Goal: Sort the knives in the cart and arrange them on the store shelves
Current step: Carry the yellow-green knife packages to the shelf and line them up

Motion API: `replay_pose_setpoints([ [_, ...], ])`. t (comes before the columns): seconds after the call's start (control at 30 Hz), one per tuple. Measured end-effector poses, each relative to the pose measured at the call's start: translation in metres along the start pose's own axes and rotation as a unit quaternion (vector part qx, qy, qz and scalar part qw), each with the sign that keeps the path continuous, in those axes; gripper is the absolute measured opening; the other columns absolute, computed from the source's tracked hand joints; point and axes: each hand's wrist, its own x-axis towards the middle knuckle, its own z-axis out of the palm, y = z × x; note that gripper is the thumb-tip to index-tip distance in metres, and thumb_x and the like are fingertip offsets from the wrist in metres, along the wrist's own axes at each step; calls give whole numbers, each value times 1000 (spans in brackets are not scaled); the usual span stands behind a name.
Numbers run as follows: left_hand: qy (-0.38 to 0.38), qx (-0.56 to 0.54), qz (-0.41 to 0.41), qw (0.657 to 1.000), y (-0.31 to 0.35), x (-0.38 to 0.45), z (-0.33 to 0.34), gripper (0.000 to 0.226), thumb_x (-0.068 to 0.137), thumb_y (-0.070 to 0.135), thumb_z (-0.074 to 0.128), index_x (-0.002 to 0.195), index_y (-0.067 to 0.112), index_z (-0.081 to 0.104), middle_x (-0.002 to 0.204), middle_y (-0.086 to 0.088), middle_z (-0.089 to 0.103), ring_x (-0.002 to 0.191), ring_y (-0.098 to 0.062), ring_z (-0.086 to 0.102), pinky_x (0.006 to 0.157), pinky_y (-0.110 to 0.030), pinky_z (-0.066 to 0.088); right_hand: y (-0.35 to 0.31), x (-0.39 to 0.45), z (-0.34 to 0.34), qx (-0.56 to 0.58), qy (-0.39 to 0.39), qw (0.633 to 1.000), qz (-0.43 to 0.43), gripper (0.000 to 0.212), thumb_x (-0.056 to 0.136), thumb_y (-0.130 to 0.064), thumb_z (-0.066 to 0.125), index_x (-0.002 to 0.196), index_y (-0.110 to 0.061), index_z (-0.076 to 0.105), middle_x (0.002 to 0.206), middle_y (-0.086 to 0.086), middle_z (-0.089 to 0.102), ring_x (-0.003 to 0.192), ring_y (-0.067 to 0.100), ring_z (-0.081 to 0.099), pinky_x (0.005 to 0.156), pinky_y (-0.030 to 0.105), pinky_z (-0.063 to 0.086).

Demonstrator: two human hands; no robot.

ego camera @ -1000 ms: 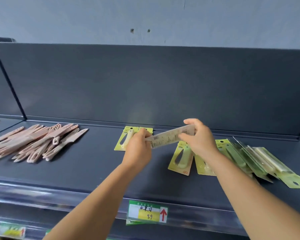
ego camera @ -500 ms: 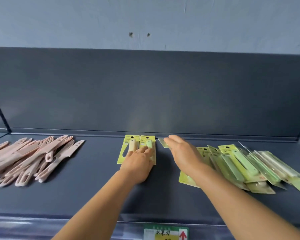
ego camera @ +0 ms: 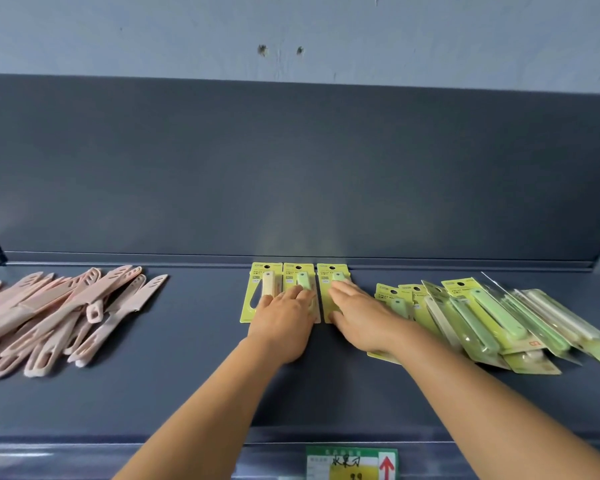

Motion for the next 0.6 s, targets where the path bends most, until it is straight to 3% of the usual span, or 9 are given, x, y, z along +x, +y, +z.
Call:
replay_pose_setpoints([
  [0.1,-3,4,-5,1000,1,1,0,47,101,29,34,147,21,26,152,2,28,139,-19,29,110,-35,21,-1,0,-2,8,-4,1000,-2,52,102,-24,33,150,-13,17,160,-6,2,147,11,-4,119,37,14],
  [0.23,8,21,11,1000,8,3,-1,51,102,29,30,150,19,16,159,0,14,147,-19,9,117,-38,10,-1,-13,-11,34,50,998,13,51,101,-25,36,148,-14,22,157,-5,14,145,16,14,115,33,21],
  [0.33,-6,-21,57,998,22,4,-1,52,101,29,31,151,22,15,159,1,15,146,-18,12,116,-36,14,4,-27,-16,-14,63,994,90,43,99,-28,37,139,-11,37,149,4,29,136,23,26,109,35,28],
  [0.43,-24,-16,75,997,35,8,1,53,101,36,32,151,21,17,158,0,16,146,-18,12,115,-36,16,8,-44,-19,-87,4,985,148,32,98,-26,39,125,-11,49,138,9,38,127,28,32,102,35,31],
  [0.6,-21,4,80,997,41,15,2,50,101,36,32,148,20,23,155,1,25,142,-18,24,112,-33,19,17,-47,-12,-54,-10,990,130,33,90,-3,41,122,-8,46,135,4,33,128,24,32,97,31,34],
])
